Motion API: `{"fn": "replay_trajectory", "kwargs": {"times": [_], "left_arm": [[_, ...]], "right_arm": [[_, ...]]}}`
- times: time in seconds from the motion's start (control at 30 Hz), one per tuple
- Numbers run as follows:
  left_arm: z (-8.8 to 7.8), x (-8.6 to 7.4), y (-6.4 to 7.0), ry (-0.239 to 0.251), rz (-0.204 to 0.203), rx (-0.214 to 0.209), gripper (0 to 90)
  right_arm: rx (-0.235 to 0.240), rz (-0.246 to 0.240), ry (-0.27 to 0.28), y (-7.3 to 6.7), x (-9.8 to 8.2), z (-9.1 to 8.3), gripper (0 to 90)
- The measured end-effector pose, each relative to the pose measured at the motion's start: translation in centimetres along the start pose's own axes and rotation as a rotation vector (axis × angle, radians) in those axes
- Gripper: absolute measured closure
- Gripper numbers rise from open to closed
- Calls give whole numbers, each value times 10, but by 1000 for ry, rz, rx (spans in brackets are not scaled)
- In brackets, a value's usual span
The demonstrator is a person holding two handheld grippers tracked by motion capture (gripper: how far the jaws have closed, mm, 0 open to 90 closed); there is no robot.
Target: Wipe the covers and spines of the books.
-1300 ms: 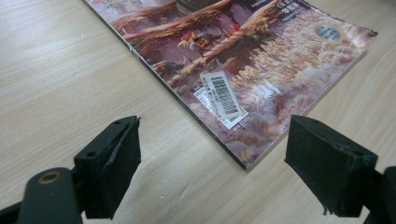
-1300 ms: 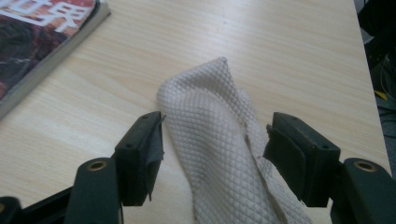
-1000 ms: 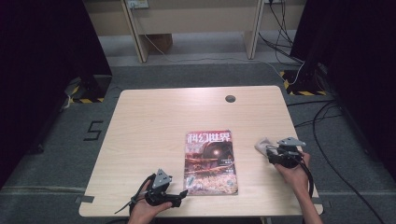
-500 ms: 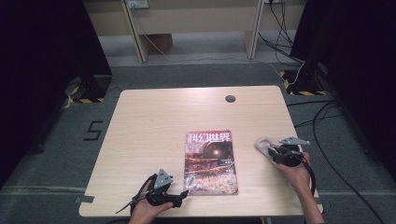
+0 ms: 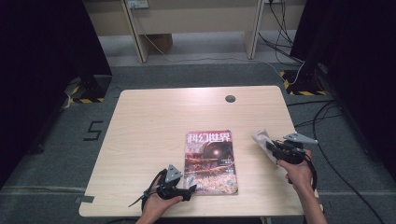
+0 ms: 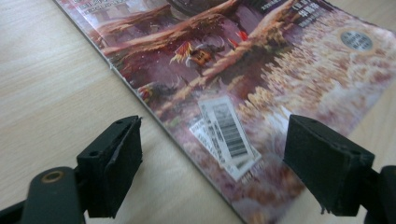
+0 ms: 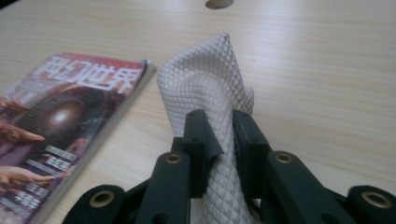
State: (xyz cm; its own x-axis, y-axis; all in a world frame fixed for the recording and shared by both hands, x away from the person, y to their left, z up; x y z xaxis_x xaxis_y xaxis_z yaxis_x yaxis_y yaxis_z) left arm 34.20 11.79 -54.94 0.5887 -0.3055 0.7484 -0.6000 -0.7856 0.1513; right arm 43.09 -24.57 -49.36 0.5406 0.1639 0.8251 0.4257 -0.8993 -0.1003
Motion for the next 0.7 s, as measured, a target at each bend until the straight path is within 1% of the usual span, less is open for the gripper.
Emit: {"fn": "replay_trajectory", "kwargs": {"times": [0.1, 0.13, 0.17, 0.2, 0.27, 0.4, 0.53, 0.67, 0.7], "left_arm": [[5, 2, 1, 0, -7, -5, 193], [6, 3, 2, 1, -8, -4, 197], [6, 3, 2, 0, -5, -4, 202], [6, 3, 3, 0, -3, -5, 202], [7, 3, 5, -3, 3, -11, 213], [7, 4, 5, -6, 5, -11, 210], [8, 4, 6, -12, 8, -7, 211], [7, 3, 12, -21, 18, -9, 210], [7, 2, 14, -22, 22, -13, 210]], "right_arm": [[18, -9, 13, -8, 6, -1, 784], [33, -10, 22, -13, 9, 0, 785], [55, -12, 29, -20, 14, 1, 786], [55, -12, 29, -20, 14, 1, 786], [66, -29, 33, -29, 20, 5, 786], [107, -70, 35, -52, 31, 17, 786], [135, -121, 19, -77, 38, 34, 784], [156, -154, -1, -96, 39, 49, 782], [157, -162, -6, -98, 39, 51, 781]]}}
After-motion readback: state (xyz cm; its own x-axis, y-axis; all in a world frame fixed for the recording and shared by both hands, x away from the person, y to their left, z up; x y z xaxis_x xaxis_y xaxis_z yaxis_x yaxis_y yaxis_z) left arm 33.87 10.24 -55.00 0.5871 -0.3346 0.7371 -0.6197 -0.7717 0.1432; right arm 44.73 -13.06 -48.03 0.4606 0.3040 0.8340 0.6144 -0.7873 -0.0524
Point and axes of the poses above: each handheld gripper's, and its own axes: z roughly forward along the jaws, x roughly out of its top, y roughly to its right, the point moved 5 cm from there along z, roughly forward along the jaws, and after that the axes turned 3 degrees about -z, right-handed, at the moved point
